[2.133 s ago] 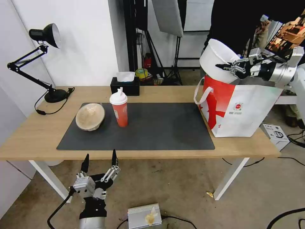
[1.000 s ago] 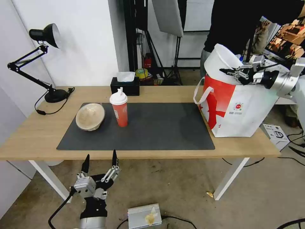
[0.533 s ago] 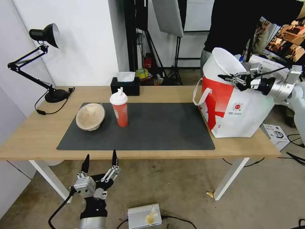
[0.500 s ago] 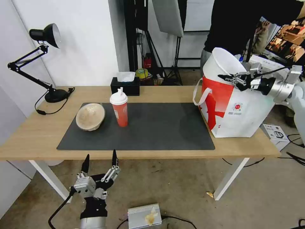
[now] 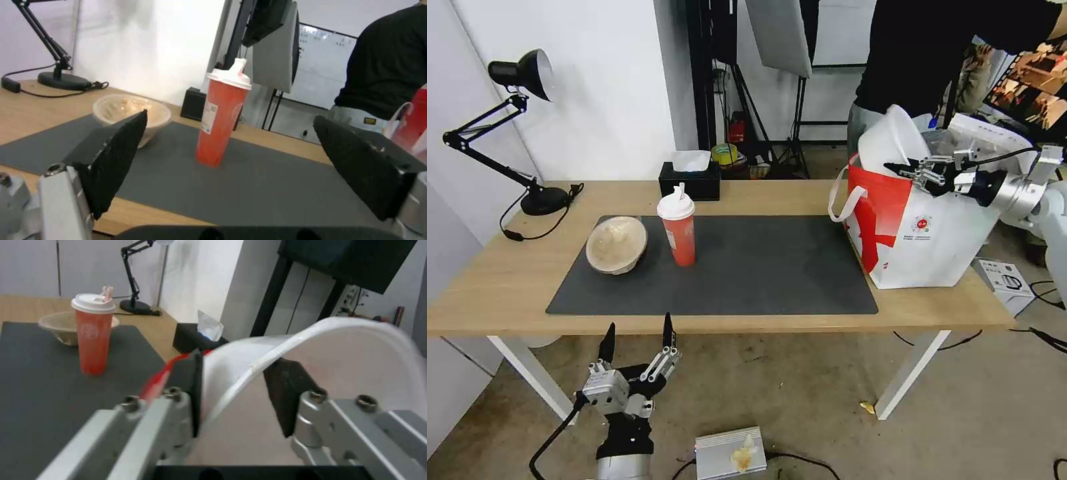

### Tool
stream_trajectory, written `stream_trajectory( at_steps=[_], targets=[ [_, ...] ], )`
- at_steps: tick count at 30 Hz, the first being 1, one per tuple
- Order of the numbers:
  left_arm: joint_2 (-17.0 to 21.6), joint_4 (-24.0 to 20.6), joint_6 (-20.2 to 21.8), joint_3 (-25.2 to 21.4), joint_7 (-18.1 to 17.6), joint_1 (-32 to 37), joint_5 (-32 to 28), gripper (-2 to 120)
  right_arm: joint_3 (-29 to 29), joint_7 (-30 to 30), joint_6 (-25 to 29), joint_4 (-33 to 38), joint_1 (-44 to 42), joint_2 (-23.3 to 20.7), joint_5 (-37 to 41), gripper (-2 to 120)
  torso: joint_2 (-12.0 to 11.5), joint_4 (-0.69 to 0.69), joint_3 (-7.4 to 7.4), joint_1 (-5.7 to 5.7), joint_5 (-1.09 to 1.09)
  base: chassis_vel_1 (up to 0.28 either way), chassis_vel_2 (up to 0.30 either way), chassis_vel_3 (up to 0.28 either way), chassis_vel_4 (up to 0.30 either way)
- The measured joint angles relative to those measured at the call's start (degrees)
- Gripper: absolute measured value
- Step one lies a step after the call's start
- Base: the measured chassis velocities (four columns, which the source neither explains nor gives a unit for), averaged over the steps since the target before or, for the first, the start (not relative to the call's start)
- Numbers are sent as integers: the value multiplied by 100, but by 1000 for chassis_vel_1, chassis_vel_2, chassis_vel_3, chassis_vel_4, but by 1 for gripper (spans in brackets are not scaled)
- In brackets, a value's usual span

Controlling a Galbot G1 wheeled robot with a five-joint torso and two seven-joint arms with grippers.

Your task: Pick up the trash from the table and place it into the takeout bag.

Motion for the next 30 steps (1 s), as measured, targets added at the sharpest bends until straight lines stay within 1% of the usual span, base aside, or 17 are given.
stream_trajectory(
  at_steps=[1,5,6,10,11,15,16,17,19,21,30],
  targets=[
    [0,0,0,0,0,0,0,100,0,0,0,0,0,0,0,33,0,0,0,0,0,0,0,0,0],
    [-6,2,0,17,2,-1,13,100,6,9,6,-2,22,-35,29,50,0,0,0,0,0,0,0,0,0],
    [-6,2,0,17,2,-1,13,100,6,9,6,-2,22,-35,29,50,0,0,0,0,0,0,0,0,0],
    [-1,2,0,-28,3,-6,10,100,19,31,28,-30,38,-42,41,68,0,0,0,0,0,0,0,0,0],
    [-1,2,0,-28,3,-6,10,100,19,31,28,-30,38,-42,41,68,0,0,0,0,0,0,0,0,0],
    [-12,-8,1,-33,3,26,20,100,25,53,64,-39,34,-32,42,87,0,0,0,0,0,0,0,0,0],
    [-12,-12,1,-33,3,29,20,100,25,57,65,-39,38,-27,41,90,0,0,0,0,0,0,0,0,0],
    [-12,-12,1,-33,3,29,20,100,25,57,65,-39,38,-27,41,90,0,0,0,0,0,0,0,0,0],
    [-12,-17,1,-33,3,29,22,100,23,77,66,-40,56,-15,37,97,0,0,0,0,0,0,0,0,0],
    [-12,-19,1,-33,3,29,23,100,16,90,67,-43,72,-16,29,100,0,0,0,0,0,0,0,0,0],
    [-12,-20,0,-29,3,30,24,100,7,109,72,-50,101,-20,18,100,0,0,0,0,0,0,0,0,0]
  ],
)
